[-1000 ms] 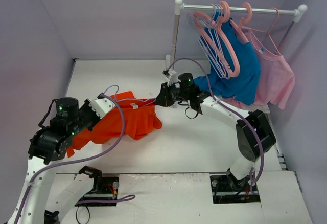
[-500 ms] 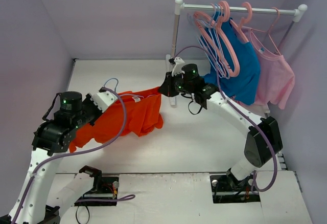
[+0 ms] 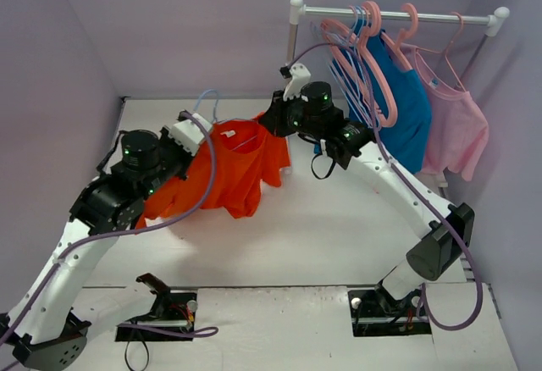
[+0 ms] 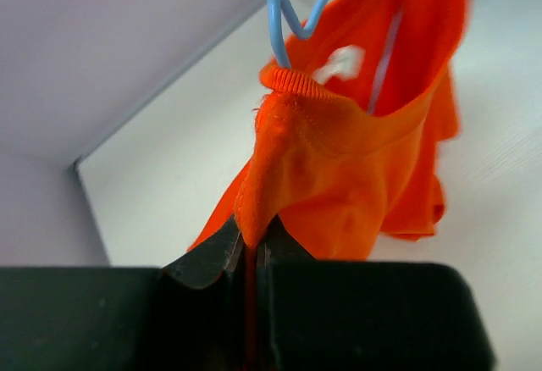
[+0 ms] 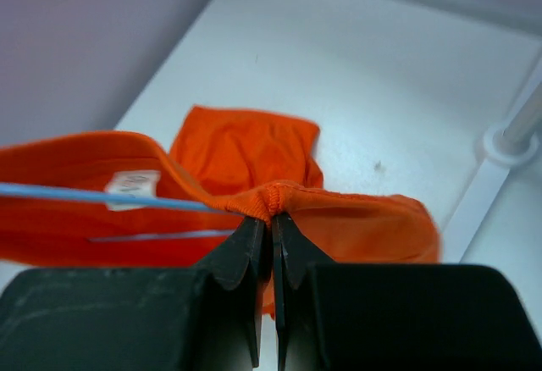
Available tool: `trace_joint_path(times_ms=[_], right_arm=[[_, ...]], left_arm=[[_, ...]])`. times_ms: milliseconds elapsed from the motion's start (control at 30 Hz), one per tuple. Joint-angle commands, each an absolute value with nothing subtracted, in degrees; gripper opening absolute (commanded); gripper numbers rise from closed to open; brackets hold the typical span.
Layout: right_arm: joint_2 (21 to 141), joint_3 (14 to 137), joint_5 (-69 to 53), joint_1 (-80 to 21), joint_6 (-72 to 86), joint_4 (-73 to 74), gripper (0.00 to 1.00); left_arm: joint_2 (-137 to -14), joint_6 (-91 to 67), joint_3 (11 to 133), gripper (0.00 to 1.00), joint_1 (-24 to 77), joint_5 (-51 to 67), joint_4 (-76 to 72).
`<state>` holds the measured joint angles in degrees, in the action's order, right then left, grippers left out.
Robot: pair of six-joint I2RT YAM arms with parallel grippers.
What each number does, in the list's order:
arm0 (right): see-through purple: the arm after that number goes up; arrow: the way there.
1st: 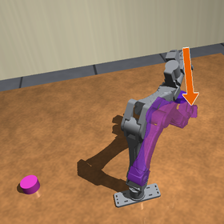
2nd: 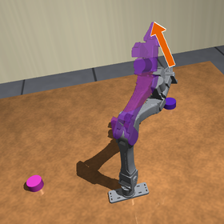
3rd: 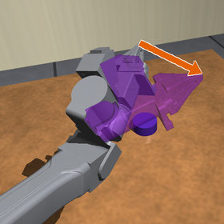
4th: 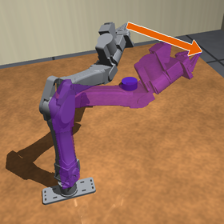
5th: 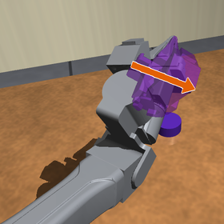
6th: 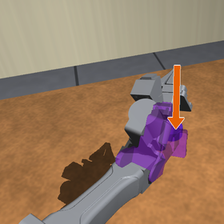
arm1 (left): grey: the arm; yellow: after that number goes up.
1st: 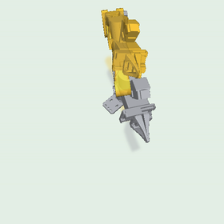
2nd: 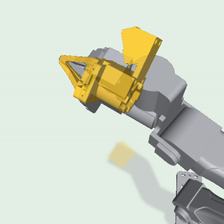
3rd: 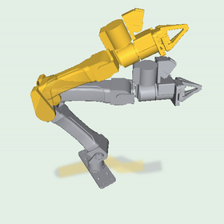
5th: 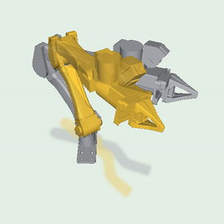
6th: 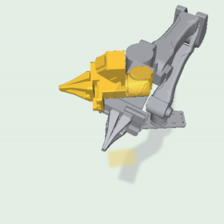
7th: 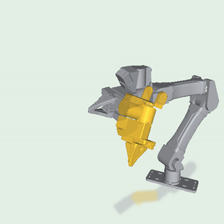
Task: Place the t-shirt on the hanger
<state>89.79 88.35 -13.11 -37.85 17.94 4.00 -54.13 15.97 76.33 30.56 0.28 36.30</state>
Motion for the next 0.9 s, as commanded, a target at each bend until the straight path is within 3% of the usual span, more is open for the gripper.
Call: trace_joint_path(times_ms=[0, 233, 467, 867], right_arm=[[89.7, 99.3, -8.9, -39.6, 14.4, 3.6, 0.00], [90.6, 109.4, -6.0, -42.8, 10.7, 5.2, 0.00], [87.2, 104.3, -2.5, -44.3, 7.4, 5.2, 0.00], [80.5, 91.9, -0.8, -44.5, 5.1, 5.0, 0.00]], left_arm=[[-57.5, 11.7, 80.9, 0.00, 36.9, -8.1, 20.4], [-61.1, 11.2, 85.7, 0.00, 37.8, -10.7, 9.9], [-61.4, 11.8, 89.3, 0.00, 37.8, -8.5, 8.4], [-54.4, 4.5, 66.8, 0.00, 37.8, 11.1, 1.9]])
